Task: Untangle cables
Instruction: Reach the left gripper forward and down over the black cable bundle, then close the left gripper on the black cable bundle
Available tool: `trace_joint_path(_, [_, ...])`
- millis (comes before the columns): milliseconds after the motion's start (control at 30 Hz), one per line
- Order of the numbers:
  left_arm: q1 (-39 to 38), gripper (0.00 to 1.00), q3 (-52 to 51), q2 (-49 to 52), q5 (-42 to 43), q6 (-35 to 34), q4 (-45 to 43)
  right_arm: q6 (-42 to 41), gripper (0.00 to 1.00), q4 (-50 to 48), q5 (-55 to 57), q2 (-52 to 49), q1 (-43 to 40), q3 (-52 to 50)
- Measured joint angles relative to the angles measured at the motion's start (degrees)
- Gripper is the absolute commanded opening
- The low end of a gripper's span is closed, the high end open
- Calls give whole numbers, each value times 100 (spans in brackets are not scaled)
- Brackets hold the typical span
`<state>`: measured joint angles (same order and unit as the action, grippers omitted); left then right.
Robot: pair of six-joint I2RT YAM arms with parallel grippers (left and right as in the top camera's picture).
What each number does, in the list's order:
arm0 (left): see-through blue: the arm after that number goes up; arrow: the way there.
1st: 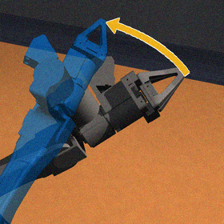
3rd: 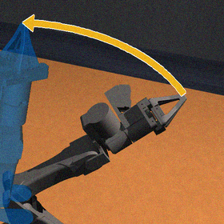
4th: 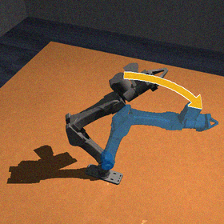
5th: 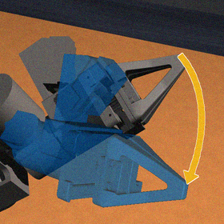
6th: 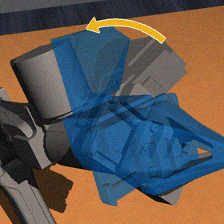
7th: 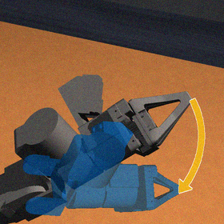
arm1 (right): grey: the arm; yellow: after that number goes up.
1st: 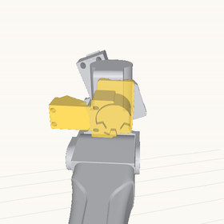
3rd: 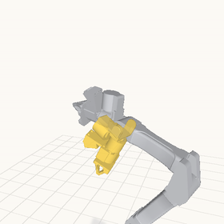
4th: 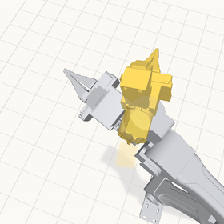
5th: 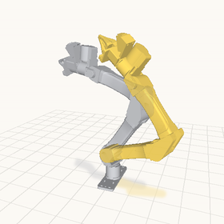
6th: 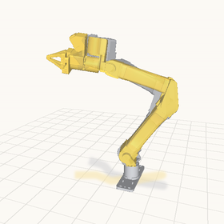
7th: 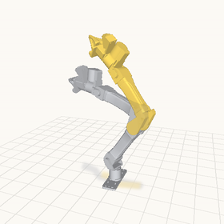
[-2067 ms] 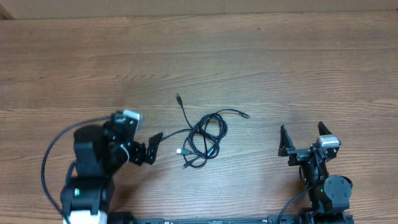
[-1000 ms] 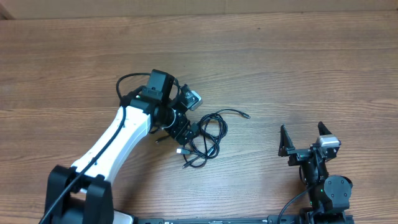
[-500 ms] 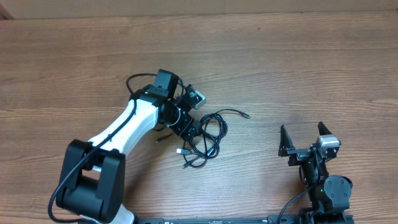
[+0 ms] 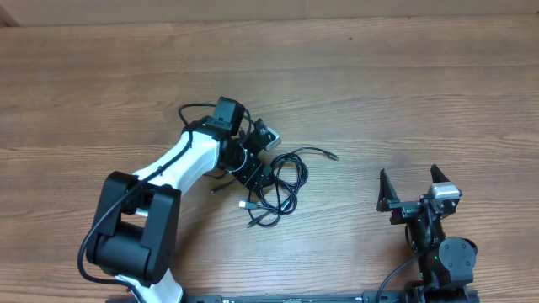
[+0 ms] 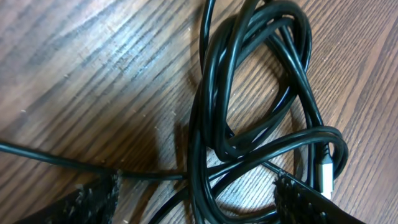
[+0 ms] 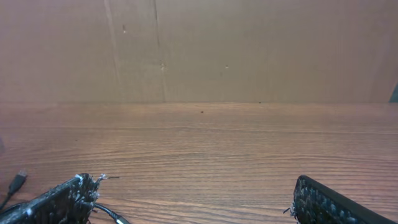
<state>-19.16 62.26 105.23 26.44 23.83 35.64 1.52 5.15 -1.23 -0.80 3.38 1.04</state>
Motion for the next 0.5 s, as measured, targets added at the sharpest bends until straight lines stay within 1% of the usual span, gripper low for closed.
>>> trace_joint_path(100, [0,70,0,7,20,20,-39,-2,100,0,0,2,0,0])
trace_joint_path(233, [0,65,0,7,42,24,-120,2,100,-2,0,0,0,0])
trace_joint_path(333, [0,64,0,7,44,28,-142,2,100,0,0,2,0,0])
trace_joint_path(500, [0,67,2,81,83,24,-140,0,100,0,0,0,0,0])
